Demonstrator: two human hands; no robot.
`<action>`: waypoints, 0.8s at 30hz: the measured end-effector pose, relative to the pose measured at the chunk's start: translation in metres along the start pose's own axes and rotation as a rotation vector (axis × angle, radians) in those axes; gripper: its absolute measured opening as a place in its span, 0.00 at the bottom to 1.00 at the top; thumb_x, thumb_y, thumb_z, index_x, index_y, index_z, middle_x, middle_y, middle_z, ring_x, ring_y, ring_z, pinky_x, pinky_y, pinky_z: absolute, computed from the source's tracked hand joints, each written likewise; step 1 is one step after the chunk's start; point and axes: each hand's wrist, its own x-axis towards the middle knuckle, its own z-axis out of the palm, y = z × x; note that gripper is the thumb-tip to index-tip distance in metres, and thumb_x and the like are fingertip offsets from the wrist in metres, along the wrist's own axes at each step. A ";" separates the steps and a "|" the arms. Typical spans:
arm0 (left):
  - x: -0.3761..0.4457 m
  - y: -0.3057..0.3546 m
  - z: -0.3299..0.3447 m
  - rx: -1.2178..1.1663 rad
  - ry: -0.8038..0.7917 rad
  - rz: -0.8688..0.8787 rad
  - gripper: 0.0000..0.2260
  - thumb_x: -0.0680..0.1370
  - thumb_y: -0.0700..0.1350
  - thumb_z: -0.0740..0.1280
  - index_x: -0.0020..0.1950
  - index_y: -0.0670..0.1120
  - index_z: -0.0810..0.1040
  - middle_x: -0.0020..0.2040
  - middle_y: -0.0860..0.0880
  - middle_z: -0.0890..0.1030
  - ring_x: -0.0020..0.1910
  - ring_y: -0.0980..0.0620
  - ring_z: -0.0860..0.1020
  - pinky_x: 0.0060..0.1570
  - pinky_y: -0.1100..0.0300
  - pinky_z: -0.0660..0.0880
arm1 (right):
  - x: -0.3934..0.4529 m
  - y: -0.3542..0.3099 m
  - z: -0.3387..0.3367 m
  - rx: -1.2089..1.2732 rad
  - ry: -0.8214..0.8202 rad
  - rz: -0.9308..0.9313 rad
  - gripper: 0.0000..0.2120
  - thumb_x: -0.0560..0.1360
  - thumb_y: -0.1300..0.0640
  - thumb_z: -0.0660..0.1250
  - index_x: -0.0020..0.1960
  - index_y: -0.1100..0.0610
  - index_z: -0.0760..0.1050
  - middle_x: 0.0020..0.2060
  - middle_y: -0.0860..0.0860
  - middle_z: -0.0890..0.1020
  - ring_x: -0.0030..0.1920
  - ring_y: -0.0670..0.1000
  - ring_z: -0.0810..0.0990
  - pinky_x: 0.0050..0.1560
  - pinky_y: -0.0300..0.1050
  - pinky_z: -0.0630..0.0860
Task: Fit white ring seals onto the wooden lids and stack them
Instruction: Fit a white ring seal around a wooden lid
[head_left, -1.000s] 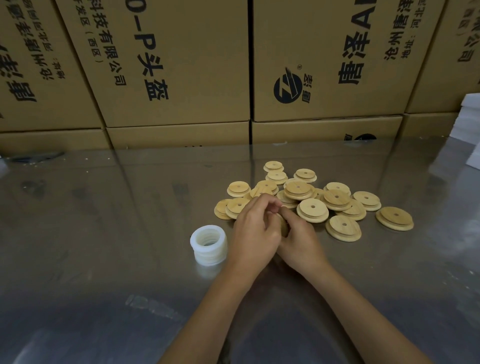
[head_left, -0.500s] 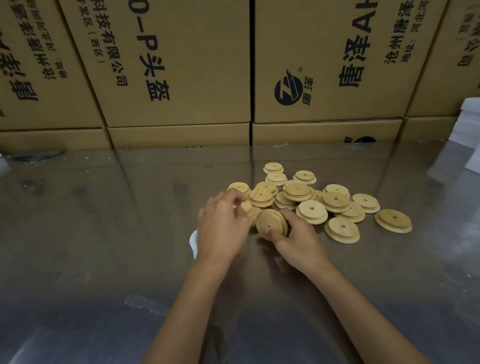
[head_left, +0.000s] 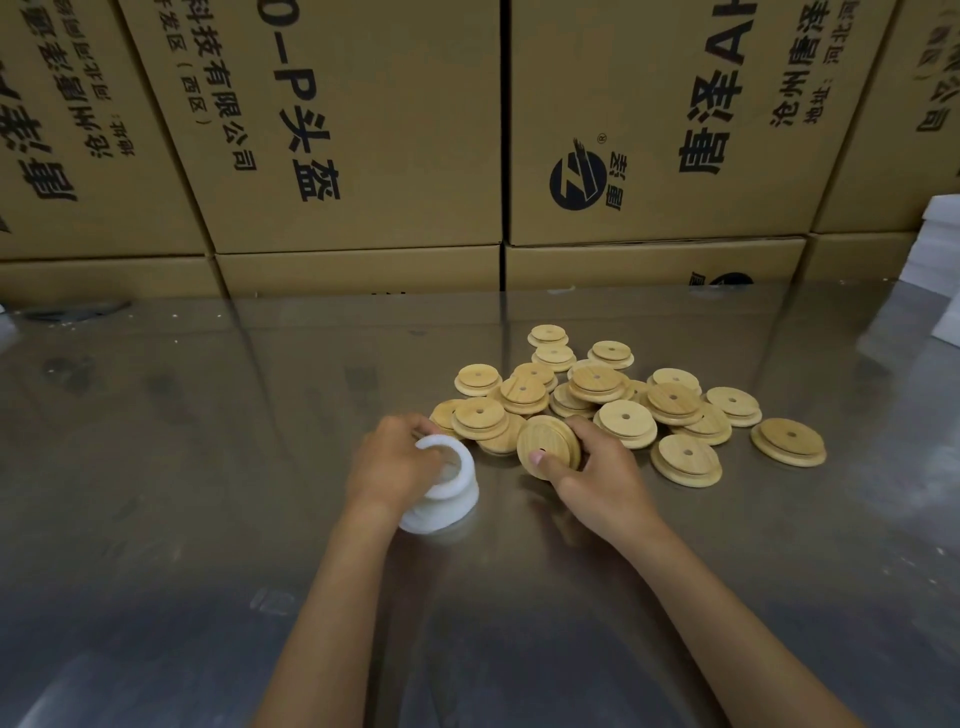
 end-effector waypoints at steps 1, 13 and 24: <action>0.000 0.000 0.000 -0.007 0.033 0.003 0.09 0.72 0.39 0.67 0.42 0.54 0.79 0.45 0.50 0.82 0.49 0.46 0.80 0.49 0.54 0.78 | 0.000 0.000 0.000 0.009 -0.001 0.000 0.09 0.74 0.54 0.72 0.51 0.45 0.75 0.44 0.37 0.80 0.46 0.39 0.77 0.43 0.31 0.70; 0.000 0.000 -0.006 -0.132 0.220 0.025 0.04 0.73 0.48 0.72 0.39 0.54 0.85 0.37 0.56 0.84 0.43 0.52 0.81 0.42 0.58 0.75 | -0.001 -0.001 -0.001 0.014 0.000 0.018 0.10 0.75 0.52 0.72 0.53 0.44 0.74 0.45 0.38 0.79 0.47 0.39 0.77 0.44 0.35 0.71; 0.000 0.000 -0.005 -0.142 0.258 0.067 0.10 0.75 0.55 0.70 0.40 0.51 0.86 0.37 0.49 0.84 0.44 0.47 0.81 0.43 0.55 0.75 | 0.000 -0.003 -0.002 0.061 0.007 0.063 0.10 0.74 0.53 0.73 0.55 0.47 0.78 0.47 0.40 0.81 0.49 0.42 0.78 0.45 0.37 0.72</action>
